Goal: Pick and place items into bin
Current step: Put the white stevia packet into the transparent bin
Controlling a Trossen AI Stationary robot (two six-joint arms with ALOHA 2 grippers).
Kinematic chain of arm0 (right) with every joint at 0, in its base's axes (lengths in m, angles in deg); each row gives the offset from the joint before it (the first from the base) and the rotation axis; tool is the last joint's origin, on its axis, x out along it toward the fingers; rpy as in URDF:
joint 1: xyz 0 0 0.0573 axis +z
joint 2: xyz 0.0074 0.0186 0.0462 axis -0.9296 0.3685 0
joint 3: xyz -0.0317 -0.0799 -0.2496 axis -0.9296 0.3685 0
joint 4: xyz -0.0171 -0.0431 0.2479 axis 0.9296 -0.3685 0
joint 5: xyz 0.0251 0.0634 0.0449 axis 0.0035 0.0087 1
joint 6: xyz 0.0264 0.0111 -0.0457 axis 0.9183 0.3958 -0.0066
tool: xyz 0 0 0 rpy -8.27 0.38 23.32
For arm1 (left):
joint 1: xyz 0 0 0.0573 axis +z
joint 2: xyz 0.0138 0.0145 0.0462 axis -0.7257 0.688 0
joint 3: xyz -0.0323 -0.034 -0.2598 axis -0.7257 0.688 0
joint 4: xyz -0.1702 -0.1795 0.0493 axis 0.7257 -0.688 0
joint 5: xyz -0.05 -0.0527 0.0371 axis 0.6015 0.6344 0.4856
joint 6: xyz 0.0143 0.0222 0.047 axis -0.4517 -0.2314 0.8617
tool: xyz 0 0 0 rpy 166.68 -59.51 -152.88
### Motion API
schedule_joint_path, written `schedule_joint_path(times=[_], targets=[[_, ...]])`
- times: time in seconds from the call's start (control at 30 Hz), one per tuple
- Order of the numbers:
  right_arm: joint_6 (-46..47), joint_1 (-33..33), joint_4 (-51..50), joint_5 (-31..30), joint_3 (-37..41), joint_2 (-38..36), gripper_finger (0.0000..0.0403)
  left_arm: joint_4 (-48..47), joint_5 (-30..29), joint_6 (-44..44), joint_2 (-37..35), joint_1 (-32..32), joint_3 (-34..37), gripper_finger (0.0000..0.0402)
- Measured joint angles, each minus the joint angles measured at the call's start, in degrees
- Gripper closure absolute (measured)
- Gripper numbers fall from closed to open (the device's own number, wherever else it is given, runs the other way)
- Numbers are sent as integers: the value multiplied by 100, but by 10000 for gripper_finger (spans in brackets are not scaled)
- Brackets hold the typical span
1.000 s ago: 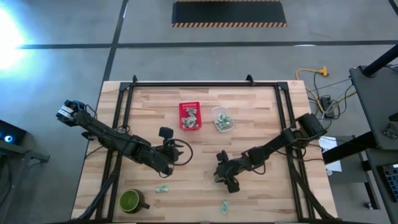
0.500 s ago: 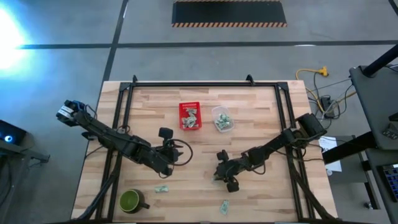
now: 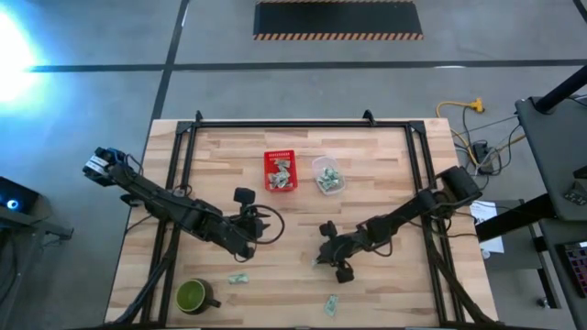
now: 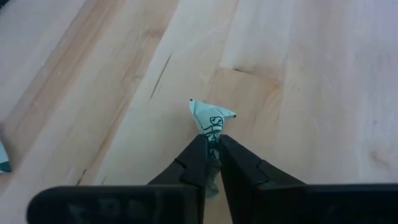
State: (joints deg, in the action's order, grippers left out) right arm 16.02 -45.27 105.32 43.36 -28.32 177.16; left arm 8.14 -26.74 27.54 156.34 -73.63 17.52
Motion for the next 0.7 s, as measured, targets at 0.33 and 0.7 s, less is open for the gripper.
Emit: schedule_joint_path(times=[0.33, 0.7], targets=[[-414, -48, -802, -497, 0, -690, 372, -248, 2, -4, 4, -1, 4, 305], [-1252, -679, -2459, -3108, -4, -2348, 372, -326, 82, -57, 4, 1, 7, 305]])
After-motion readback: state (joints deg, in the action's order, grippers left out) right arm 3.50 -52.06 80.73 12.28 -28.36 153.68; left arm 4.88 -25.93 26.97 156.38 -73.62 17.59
